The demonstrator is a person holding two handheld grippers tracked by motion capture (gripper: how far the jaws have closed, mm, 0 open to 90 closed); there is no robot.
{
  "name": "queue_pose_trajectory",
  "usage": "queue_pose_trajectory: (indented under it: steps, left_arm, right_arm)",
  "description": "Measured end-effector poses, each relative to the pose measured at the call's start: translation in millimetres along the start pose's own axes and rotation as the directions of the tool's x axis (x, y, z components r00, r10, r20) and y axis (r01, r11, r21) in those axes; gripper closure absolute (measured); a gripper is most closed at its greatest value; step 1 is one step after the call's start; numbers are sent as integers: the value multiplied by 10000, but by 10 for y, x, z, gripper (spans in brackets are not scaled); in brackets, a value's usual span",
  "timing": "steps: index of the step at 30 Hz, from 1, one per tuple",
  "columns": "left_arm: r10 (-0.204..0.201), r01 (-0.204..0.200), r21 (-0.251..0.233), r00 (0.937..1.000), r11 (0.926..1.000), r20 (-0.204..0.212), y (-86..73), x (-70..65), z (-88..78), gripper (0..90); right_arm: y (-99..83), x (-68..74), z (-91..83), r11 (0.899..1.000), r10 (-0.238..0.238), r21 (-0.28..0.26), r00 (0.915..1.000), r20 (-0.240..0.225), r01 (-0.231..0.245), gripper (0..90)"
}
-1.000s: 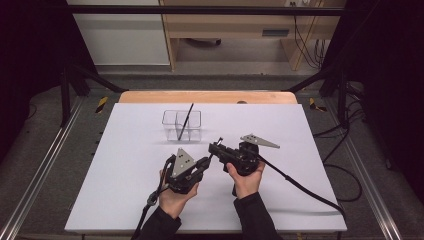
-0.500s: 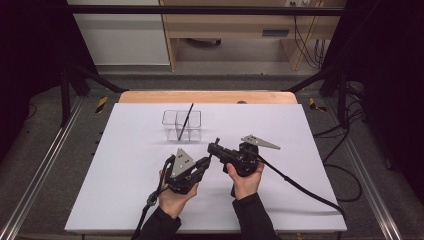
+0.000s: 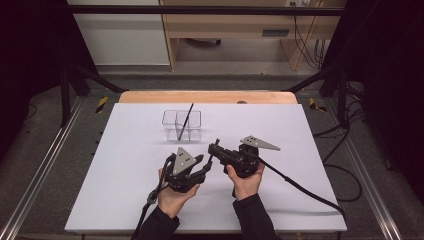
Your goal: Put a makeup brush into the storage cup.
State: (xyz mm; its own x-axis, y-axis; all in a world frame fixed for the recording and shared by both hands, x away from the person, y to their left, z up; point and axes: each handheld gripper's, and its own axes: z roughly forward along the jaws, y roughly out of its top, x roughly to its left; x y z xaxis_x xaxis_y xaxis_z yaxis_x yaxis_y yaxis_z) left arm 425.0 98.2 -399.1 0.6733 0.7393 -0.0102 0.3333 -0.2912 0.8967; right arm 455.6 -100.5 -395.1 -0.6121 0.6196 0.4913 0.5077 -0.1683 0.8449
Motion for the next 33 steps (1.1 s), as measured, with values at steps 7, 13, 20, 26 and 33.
queue_pose_trajectory:
  steps: [7, 13, 20, 26, 33]
  left_arm:
    - [280, -282, 217, 9995, 9994, 125, 81, -64, 56, 702]
    - [240, -243, 215, 9996, 9995, 136, 124, -76, 65, 818]
    - [108, -111, 230, 9999, 9997, 132, 121, -67, 68, 830]
    - [136, -137, 68, 9999, 9999, 66, 116, -61, 52, 832]
    - [19, -19, 74, 10000, 10000, -31, 114, 8, 29, 832]
  right_arm:
    - [-26, 8, 4, 9997, -222, 112, 9997, -58, 222, 841]
    - [-12, 20, -23, 9994, -347, 31, 9993, -113, 347, 841]
    - [-17, 21, -19, 9993, -368, 4, 9993, -104, 368, 841]
    - [-17, 19, -22, 9988, -483, -20, 9988, -67, 483, 768]
    - [-14, 13, -26, 9969, -780, -103, 9969, 130, 781, 539]
